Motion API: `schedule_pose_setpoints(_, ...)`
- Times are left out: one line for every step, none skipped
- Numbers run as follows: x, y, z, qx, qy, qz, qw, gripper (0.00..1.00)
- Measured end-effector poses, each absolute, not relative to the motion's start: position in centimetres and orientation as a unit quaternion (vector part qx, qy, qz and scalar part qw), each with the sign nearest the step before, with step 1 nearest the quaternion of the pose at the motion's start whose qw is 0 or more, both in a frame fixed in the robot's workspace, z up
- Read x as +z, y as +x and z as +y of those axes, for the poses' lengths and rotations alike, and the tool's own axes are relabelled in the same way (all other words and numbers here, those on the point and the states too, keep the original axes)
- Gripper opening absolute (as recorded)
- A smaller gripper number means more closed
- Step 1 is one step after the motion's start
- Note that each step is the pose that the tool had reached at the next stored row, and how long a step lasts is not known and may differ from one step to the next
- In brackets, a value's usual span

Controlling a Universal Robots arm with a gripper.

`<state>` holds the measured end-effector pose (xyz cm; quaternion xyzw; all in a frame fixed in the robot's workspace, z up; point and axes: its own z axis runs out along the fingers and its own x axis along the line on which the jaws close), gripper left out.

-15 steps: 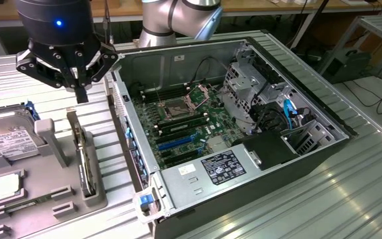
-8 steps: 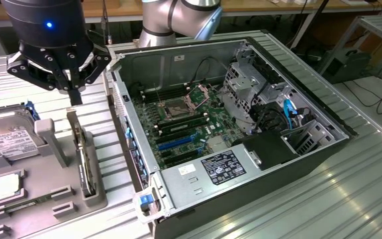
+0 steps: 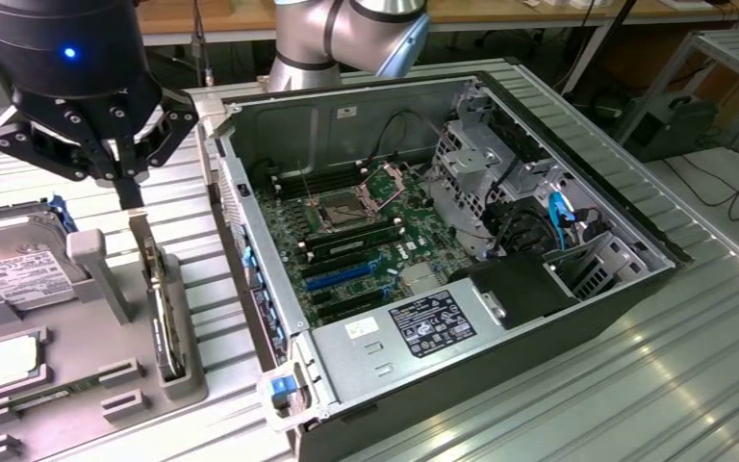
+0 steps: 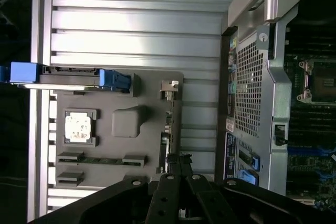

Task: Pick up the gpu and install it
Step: 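Reach for the gpu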

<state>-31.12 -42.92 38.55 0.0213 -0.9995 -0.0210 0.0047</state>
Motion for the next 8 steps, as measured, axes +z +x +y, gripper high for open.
schedule_pose_setpoints(38.5, -31.2, -42.9, -0.021, 0.022, -1.000, 0.005, 0.11)
schedule_pose_setpoints(38.5, -31.4, -43.0, -0.021, 0.023, -1.000, 0.005, 0.11)
schedule_pose_setpoints(38.5, -31.5, -43.0, -0.021, 0.024, -0.999, 0.005, 0.11)
schedule_pose_setpoints(38.5, -31.8, -43.0, -0.021, 0.025, -0.999, 0.005, 0.11)
schedule_pose_setpoints(38.5, -31.9, -43.0, -0.021, 0.026, -0.999, 0.005, 0.11)
schedule_pose_setpoints(38.5, -32.1, -43.1, -0.021, 0.027, -0.999, 0.005, 0.11)
schedule_pose_setpoints(38.5, -32.2, -43.1, -0.021, 0.028, -0.999, 0.006, 0.11)
schedule_pose_setpoints(38.5, -32.4, -43.1, -0.021, 0.030, -0.999, 0.006, 0.11)
